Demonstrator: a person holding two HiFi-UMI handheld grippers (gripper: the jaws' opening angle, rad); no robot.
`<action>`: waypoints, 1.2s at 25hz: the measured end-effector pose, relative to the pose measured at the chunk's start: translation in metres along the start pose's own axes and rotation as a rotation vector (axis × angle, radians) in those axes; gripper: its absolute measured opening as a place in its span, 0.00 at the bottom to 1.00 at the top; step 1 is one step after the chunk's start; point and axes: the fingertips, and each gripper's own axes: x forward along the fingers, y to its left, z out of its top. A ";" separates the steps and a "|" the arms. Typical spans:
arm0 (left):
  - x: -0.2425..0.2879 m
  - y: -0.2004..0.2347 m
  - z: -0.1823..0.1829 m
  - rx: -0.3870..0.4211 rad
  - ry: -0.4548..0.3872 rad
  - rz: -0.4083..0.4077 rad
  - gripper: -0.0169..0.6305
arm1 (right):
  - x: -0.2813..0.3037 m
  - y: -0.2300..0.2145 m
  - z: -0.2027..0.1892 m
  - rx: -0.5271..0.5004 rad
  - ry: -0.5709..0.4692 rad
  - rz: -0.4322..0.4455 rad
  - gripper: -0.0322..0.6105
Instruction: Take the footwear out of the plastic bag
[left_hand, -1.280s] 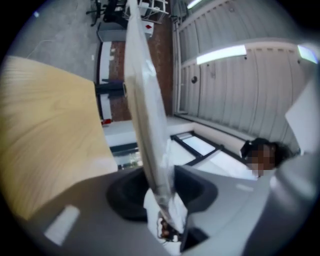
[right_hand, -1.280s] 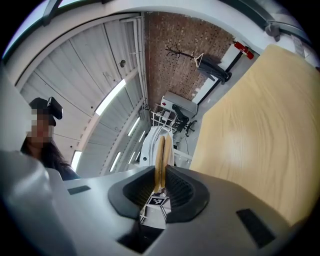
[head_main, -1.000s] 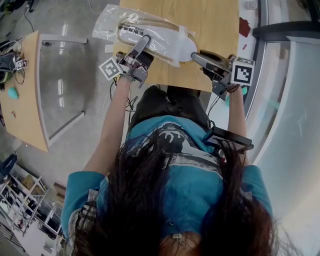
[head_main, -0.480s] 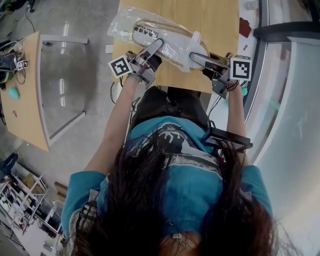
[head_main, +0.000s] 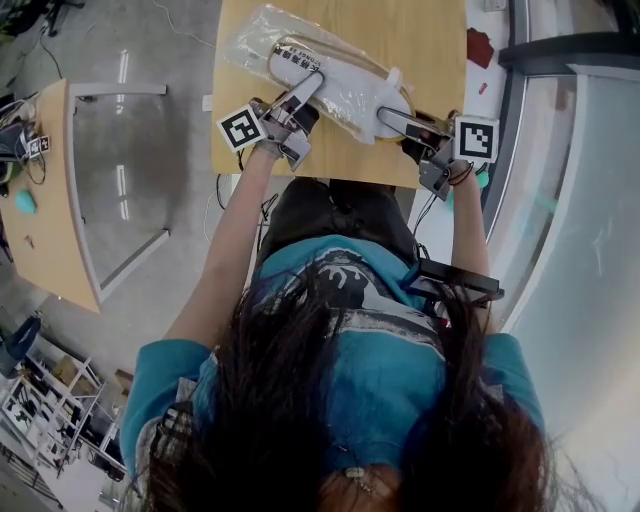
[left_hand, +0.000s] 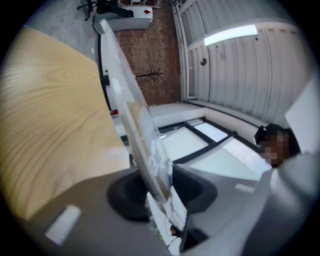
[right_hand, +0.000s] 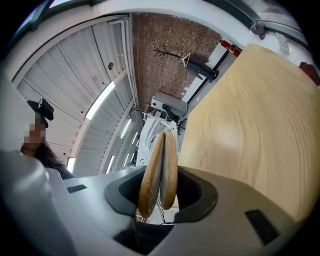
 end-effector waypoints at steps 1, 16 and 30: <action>0.001 -0.001 0.001 0.009 0.001 0.002 0.23 | -0.001 -0.001 0.000 0.002 0.002 -0.004 0.25; 0.009 0.018 0.030 0.056 -0.084 0.072 0.23 | -0.006 -0.014 -0.001 0.124 0.094 -0.019 0.22; -0.015 0.053 0.103 -0.251 -0.463 0.014 0.38 | -0.024 -0.014 -0.006 0.097 0.189 -0.029 0.21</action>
